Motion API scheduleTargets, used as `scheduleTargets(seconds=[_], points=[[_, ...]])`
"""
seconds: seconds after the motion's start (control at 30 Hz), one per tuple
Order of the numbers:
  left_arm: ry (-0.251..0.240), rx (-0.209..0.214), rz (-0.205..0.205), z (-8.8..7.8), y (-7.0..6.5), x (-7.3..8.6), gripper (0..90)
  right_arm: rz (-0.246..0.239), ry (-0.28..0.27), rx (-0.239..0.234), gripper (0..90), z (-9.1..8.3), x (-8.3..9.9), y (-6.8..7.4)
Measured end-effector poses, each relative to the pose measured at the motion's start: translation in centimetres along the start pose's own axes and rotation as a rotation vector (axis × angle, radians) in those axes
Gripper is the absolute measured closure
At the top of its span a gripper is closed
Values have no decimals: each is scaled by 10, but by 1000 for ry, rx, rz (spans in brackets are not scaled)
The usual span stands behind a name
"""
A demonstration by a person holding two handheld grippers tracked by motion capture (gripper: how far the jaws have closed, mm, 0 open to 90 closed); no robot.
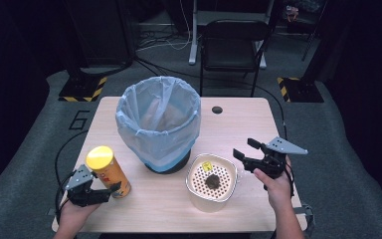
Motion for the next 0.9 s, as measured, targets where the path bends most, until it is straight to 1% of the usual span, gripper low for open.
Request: scheduleTargets(seconds=[0.03, 0.07, 0.1, 0.23, 0.3, 0.33, 0.37, 0.4, 0.43, 0.47, 0.53, 0.6, 0.67, 0.7, 0.73, 0.77, 0.8, 0.83, 0.87, 0.9], points=[[5, 9, -7, -2, -1, -1, 244, 3, 0, 2, 257, 0, 0, 0], [1, 3, -1, -3, 0, -2, 244, 4, -3, 2, 257, 0, 0, -1], [6, 10, -9, -4, -1, -3, 245, 5, -3, 2, 257, 0, 0, -1], [13, 9, -15, -9, -1, -9, 244, 5, -4, 5, 258, -1, 0, -2], [28, 16, -29, -14, -1, -14, 245, 4, -5, 5, 258, -2, 1, -3], [22, 12, -36, -15, 0, -17, 245, 4, -4, 8, 258, -2, 1, -3], [16, 13, -33, -16, 1, -20, 245, 10, -4, 10, 258, -2, 1, -4], [21, 16, -36, -18, 1, -24, 244, 6, -2, 10, 258, -2, 1, -4], [18, 13, -47, -20, 0, -28, 244, 7, -1, 11, 258, -2, 1, -4], [28, 12, -44, -24, 1, -34, 245, 10, -3, 10, 258, -2, 1, -4], [24, 9, -41, -24, 1, -37, 245, 10, -2, 10, 258, -2, 2, -5], [22, 9, -45, -30, 2, -48, 245, 13, -3, 10, 258, -2, 2, -6], [24, 8, -39, -33, 3, -55, 245, 20, 1, 13, 258, -2, 3, -7], [24, 8, -39, -33, 3, -55, 245, 18, 0, 12, 258, -2, 3, -7], [26, 11, -50, -36, 3, -60, 245, 20, 0, 12, 258, -2, 4, -7], [26, 11, -50, -36, 3, -60, 245, 18, 0, 13, 258, -2, 4, -8], [27, 13, -64, -38, 3, -65, 245, 16, -1, 14, 258, -2, 4, -8], [27, 13, -64, -38, 3, -65, 245, 16, -2, 14, 258, -2, 4, -8], [29, 12, -61, -40, 3, -72, 245, 24, 1, 15, 259, -2, 4, -8], [29, 12, -61, -40, 3, -72, 245, 24, 1, 15, 259, -2, 4, -8]])
Point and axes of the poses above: each handheld gripper's, and its own axes: z roughly forward along the jaws, x roughly out of its underside, y roughly to its left, the point moved 6 cm from there along z, roughly forward along the jaws, and after that the axes turned 4 degrees about x, right-handed, at the moved point
